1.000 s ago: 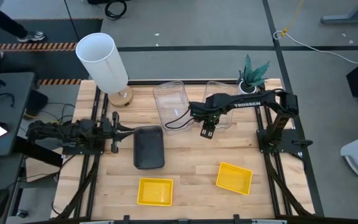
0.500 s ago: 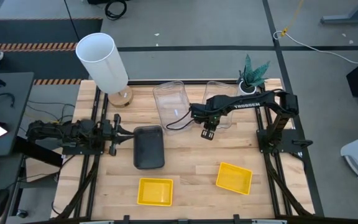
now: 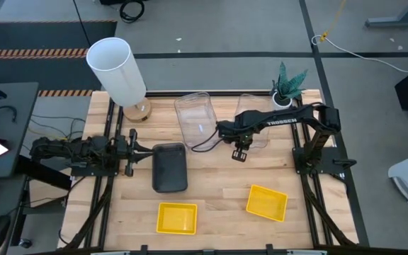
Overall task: Stack baskets by color
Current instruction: Stack the right transparent bin on top of the transparent bin
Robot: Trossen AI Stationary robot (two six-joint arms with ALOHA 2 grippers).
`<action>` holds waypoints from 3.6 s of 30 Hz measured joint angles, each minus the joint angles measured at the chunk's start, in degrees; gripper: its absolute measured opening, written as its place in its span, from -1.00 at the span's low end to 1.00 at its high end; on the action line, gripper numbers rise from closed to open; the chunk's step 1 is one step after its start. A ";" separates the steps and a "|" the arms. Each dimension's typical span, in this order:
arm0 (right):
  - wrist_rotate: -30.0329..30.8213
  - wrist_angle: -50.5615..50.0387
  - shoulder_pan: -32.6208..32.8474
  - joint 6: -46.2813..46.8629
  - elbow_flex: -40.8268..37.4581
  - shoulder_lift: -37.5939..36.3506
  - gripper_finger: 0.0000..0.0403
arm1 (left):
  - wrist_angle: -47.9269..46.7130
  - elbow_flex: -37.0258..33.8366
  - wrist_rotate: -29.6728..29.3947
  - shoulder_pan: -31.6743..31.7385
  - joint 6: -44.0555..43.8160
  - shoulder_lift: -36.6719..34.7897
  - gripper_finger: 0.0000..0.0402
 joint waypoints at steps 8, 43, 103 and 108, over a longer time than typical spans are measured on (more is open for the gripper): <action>3.65 -7.78 3.13 0.09 4.82 0.00 -0.99 | -0.19 0.00 -0.18 0.00 0.02 0.02 -0.75; 20.85 -9.86 10.04 -19.74 30.07 0.00 -1.00 | -0.33 -0.04 -1.35 0.00 -0.42 0.04 -0.75; 0.11 -22.63 4.99 -27.45 60.06 32.65 -0.68 | -0.68 -0.02 -2.36 0.04 -6.07 0.79 -0.68; 0.44 -21.88 4.98 -25.96 59.69 31.06 -0.44 | -0.56 -0.01 -3.89 0.04 -4.28 0.81 -0.59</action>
